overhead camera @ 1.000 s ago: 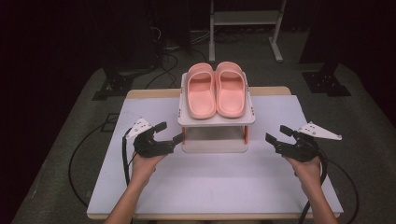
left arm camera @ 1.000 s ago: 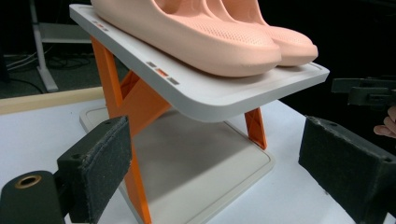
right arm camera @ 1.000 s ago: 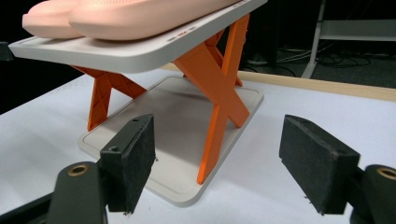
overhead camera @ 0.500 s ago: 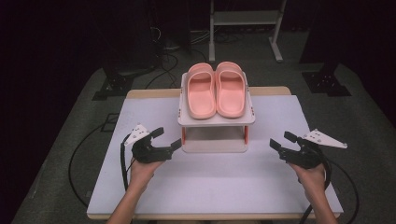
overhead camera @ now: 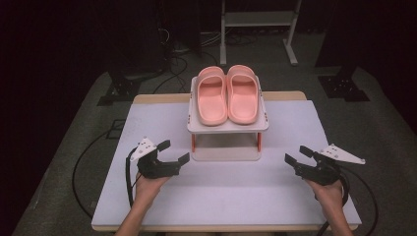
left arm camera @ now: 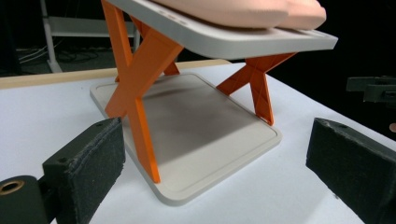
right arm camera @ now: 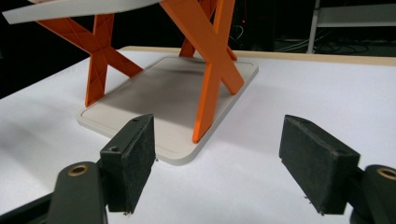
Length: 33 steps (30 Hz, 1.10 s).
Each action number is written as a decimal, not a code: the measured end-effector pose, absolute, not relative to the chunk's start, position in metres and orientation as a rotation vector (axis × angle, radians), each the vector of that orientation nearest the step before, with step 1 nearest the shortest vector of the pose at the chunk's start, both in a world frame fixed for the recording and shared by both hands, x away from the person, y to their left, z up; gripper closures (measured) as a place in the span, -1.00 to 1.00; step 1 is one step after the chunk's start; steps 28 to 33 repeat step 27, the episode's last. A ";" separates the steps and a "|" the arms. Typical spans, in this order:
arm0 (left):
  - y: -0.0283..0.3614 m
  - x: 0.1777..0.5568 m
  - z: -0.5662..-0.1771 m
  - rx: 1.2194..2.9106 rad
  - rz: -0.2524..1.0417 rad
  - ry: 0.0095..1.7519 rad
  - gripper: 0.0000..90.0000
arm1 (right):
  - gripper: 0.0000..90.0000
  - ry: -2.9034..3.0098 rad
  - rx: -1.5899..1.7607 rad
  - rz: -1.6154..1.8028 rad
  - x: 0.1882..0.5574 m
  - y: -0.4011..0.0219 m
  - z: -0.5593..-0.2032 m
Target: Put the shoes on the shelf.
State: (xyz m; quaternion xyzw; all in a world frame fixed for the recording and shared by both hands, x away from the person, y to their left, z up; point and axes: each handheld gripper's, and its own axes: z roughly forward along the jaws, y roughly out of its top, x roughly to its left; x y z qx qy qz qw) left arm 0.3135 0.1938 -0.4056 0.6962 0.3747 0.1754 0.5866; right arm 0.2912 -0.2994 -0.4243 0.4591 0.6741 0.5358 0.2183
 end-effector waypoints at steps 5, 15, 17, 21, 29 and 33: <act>0.196 0.311 -0.409 1.632 0.410 0.875 -0.90 | -0.41 1.867 1.274 1.486 0.288 -0.300 -0.428; 0.198 0.302 -0.419 1.649 0.406 0.883 -0.90 | -0.42 1.874 1.281 1.489 0.281 -0.303 -0.437; 0.199 0.301 -0.422 1.649 0.403 0.889 -0.90 | -0.43 1.873 1.285 1.489 0.279 -0.305 -0.440; 0.201 0.296 -0.425 1.647 0.409 0.897 -0.90 | -0.44 1.869 1.305 1.487 0.273 -0.308 -0.448; 0.204 0.285 -0.437 1.638 0.403 0.906 -0.90 | -0.46 1.864 1.288 1.496 0.262 -0.310 -0.457; 0.204 0.285 -0.437 1.638 0.403 0.906 -0.90 | -0.46 1.864 1.288 1.496 0.262 -0.310 -0.457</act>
